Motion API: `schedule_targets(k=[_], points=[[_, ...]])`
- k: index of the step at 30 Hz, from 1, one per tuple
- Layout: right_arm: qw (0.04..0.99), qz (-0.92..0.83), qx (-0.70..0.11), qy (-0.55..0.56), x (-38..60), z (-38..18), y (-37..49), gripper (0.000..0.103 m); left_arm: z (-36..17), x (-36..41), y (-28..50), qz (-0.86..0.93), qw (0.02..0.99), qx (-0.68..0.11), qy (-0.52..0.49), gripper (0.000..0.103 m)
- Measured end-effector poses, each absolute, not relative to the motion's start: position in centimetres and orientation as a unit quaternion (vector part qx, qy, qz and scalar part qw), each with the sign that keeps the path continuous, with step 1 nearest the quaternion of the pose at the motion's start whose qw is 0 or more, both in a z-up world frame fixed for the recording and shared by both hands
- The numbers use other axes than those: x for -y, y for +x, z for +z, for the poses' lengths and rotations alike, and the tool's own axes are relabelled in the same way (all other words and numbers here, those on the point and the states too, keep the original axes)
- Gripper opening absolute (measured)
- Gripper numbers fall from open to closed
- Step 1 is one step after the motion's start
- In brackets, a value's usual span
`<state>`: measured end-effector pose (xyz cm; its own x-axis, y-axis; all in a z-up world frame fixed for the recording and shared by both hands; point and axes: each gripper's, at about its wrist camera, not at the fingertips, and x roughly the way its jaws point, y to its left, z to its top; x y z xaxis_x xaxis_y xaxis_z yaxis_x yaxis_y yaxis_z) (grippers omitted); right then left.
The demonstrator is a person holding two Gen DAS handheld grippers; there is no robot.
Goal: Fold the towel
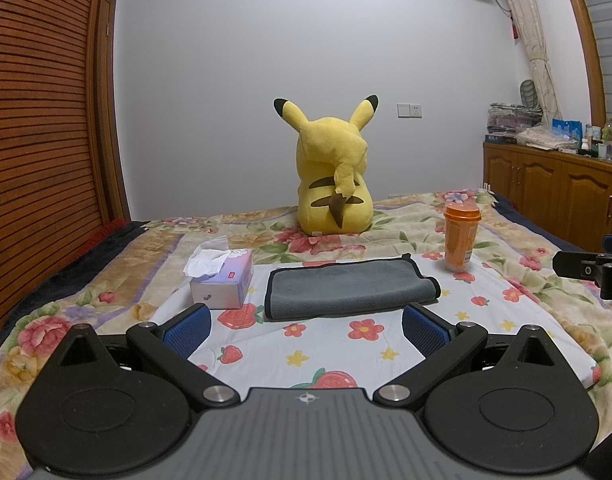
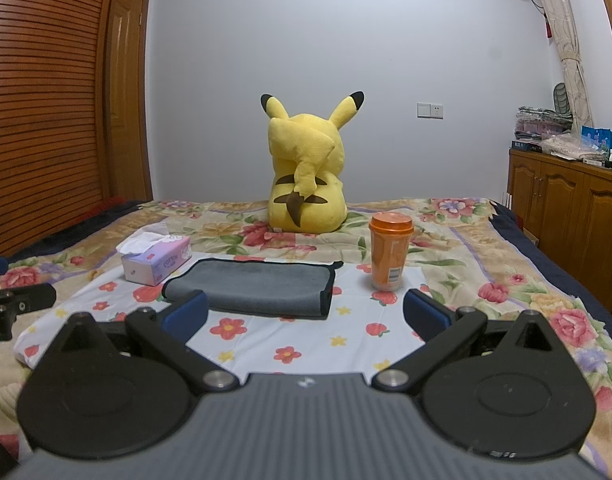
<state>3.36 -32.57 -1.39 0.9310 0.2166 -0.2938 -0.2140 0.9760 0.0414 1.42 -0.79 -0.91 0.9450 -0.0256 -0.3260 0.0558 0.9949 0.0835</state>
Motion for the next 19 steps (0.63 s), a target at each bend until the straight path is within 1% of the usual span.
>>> schedule_targets(k=[19], points=[[0.983,0.11,-0.15,0.004,32.59,-1.43,3.38,0.103,-0.99,0.64,1.4,-0.021,0.985,-0.164,0.048,0.103]])
